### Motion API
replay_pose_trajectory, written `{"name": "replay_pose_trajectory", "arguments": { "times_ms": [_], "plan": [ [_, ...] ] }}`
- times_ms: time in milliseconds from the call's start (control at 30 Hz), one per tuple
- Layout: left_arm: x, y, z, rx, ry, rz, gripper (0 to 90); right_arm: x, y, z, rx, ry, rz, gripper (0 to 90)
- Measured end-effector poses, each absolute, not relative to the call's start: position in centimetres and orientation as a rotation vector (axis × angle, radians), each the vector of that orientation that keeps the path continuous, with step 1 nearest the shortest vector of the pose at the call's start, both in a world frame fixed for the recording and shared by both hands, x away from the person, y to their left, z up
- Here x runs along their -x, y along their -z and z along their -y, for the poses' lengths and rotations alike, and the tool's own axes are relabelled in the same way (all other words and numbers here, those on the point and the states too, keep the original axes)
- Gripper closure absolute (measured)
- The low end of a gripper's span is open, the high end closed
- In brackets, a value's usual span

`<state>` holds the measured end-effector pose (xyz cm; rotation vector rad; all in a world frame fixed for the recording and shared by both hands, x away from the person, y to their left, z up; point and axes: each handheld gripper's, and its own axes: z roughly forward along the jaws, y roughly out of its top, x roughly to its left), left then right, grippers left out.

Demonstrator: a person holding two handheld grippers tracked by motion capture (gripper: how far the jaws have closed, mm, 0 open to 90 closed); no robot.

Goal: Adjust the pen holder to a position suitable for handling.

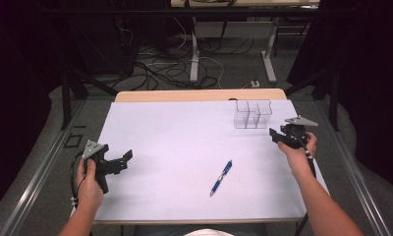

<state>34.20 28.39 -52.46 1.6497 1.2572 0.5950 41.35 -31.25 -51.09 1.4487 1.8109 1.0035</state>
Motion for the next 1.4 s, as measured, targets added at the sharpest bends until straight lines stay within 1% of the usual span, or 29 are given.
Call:
{"name": "replay_pose_trajectory", "arguments": {
  "times_ms": [100, 133, 400, 667, 767, 800, 933, 1000, 1033, 1400],
  "plan": [
    [-34.2, 52.5, -28.4, -1.651, -0.589, -1.261, 0.2, -41.9, 50.9, 31.4, -1.450, -0.977, -1.813, 52.5],
    [-34.2, 52.6, -28.4, -1.653, -0.587, -1.262, 0.2, -42.5, 50.8, 31.6, -1.427, -1.003, -1.816, 55.2],
    [-34.3, 52.7, -28.4, -1.659, -0.584, -1.263, 0.2, -44.5, 50.7, 31.7, -1.410, -0.955, -1.820, 60.5],
    [-34.3, 52.8, -28.5, -1.667, -0.585, -1.261, 0.2, -46.3, 51.0, 31.4, -1.379, -0.902, -1.788, 76.2],
    [-34.3, 52.8, -28.5, -1.668, -0.584, -1.260, 0.2, -46.7, 51.2, 31.6, -1.383, -0.908, -1.789, 80.2],
    [-34.3, 52.9, -28.5, -1.668, -0.584, -1.260, 0.2, -46.7, 51.2, 31.6, -1.383, -0.908, -1.789, 80.2],
    [-34.3, 52.9, -28.6, -1.677, -0.585, -1.259, 0.2, -47.3, 51.9, 31.9, -1.360, -0.900, -1.796, 87.0],
    [-34.3, 52.9, -28.6, -1.676, -0.584, -1.263, 0.2, -47.4, 51.9, 31.9, -1.358, -0.900, -1.794, 88.0],
    [-34.3, 52.9, -28.6, -1.669, -0.583, -1.265, 0.2, -47.6, 52.1, 31.9, -1.354, -0.909, -1.785, 90.0],
    [-34.3, 53.1, -28.7, -1.677, -0.578, -1.279, 0.2, -48.8, 53.2, 32.5, -1.315, -0.914, -1.805, 90.0]
  ]
}}
